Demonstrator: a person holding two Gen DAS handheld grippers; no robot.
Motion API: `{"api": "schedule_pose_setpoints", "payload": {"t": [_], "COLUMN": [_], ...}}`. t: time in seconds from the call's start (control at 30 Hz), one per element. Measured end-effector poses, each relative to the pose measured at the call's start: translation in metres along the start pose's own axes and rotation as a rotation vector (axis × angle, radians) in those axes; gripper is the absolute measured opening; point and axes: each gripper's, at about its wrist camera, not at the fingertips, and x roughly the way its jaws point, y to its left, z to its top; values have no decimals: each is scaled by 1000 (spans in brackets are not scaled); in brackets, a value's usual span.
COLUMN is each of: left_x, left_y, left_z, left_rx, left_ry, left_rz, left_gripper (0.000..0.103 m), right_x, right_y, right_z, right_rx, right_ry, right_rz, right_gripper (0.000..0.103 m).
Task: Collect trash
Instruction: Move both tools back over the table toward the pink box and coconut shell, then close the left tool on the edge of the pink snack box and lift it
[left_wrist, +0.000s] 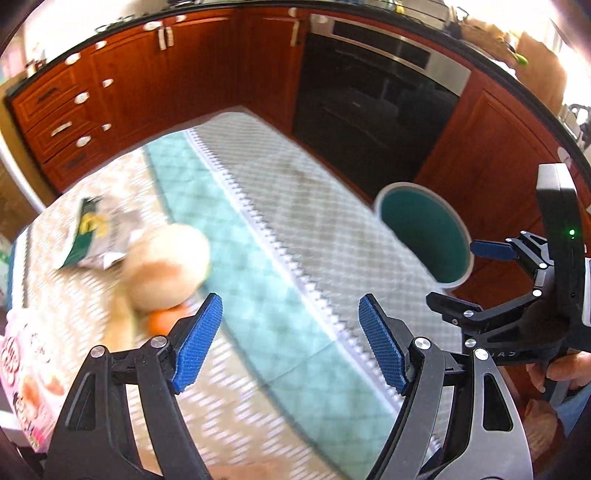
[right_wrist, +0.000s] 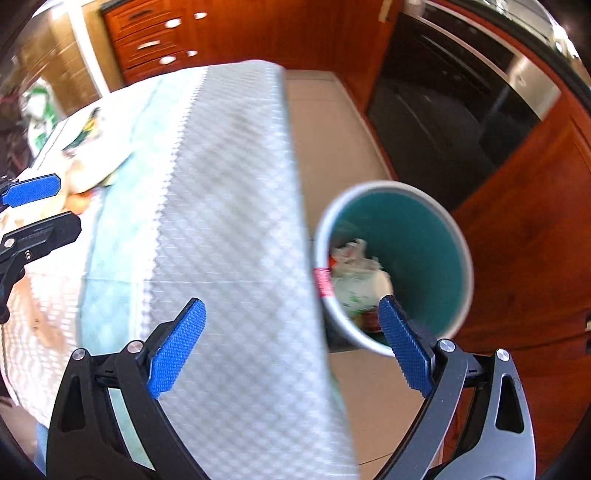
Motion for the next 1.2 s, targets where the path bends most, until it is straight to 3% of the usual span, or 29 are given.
{"api": "schedule_pose_setpoints", "payload": {"t": [0.53,0.8,1.2], "left_x": [-84,-111,-105], "left_y": [185,253,326], "left_z": [-97,-137,-173], "left_rx": [-168,-209,-303], "left_ry": [-30,-40,-7], "left_rz": [142,194,91], "left_gripper": [77,77,77], "right_x": [-9,-2,1], "right_y": [179,248,325], "right_z": [27,25,54], "right_rx": [-225,-315,-385], "right_ry": [21,26,5], "right_rz": [59,80,123], "right_gripper": [90,90,90]}}
